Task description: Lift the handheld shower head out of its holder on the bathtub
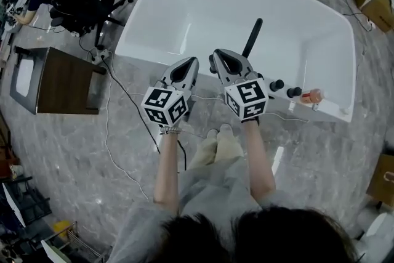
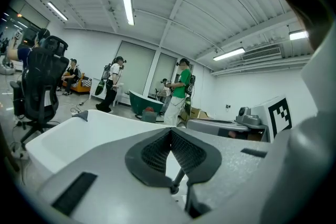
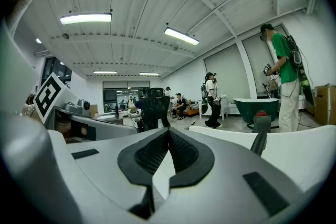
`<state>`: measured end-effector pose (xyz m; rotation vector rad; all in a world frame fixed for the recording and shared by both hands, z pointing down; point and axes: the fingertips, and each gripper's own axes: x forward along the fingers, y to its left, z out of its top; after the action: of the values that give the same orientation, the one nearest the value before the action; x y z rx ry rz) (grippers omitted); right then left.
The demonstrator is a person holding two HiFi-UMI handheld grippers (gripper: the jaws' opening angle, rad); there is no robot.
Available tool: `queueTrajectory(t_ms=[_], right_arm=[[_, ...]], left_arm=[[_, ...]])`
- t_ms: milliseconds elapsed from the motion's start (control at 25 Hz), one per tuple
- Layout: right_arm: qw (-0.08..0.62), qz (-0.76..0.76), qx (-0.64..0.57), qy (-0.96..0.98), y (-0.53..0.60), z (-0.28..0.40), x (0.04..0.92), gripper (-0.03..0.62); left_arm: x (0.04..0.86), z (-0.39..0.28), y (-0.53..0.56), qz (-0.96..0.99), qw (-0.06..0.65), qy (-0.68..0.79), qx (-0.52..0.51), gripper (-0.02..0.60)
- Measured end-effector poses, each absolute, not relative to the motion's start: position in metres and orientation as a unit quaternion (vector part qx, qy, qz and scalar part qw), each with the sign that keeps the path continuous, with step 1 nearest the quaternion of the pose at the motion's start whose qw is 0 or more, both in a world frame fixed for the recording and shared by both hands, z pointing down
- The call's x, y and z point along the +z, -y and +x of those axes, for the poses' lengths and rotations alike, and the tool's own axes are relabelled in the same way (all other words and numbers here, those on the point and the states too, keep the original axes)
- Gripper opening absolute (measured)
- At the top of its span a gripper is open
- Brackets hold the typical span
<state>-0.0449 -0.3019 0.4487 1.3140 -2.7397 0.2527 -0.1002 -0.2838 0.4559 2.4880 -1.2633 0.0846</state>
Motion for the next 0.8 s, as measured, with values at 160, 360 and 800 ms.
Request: queueTrajectory(t_ms=[160,360,800], right_arm=[[0.056,0.435,0.082,0.895,0.308,-0.043,0.471,0.000],[0.062,0.444,0.097,0.889,0.310,-0.043,0.502,0.000],[0.085,0.441,0.120,0.885,0.321,-0.052,0.562,0.094]], left_arm=[[0.477,-0.098,0.287,0.878,0.181,0.441,0.037,0.005],[0.501,-0.102,0.290,0.878,0.192,0.437,0.041,0.005],[0.553,-0.109,0.301,0.871,0.219,0.436,0.052,0.005]])
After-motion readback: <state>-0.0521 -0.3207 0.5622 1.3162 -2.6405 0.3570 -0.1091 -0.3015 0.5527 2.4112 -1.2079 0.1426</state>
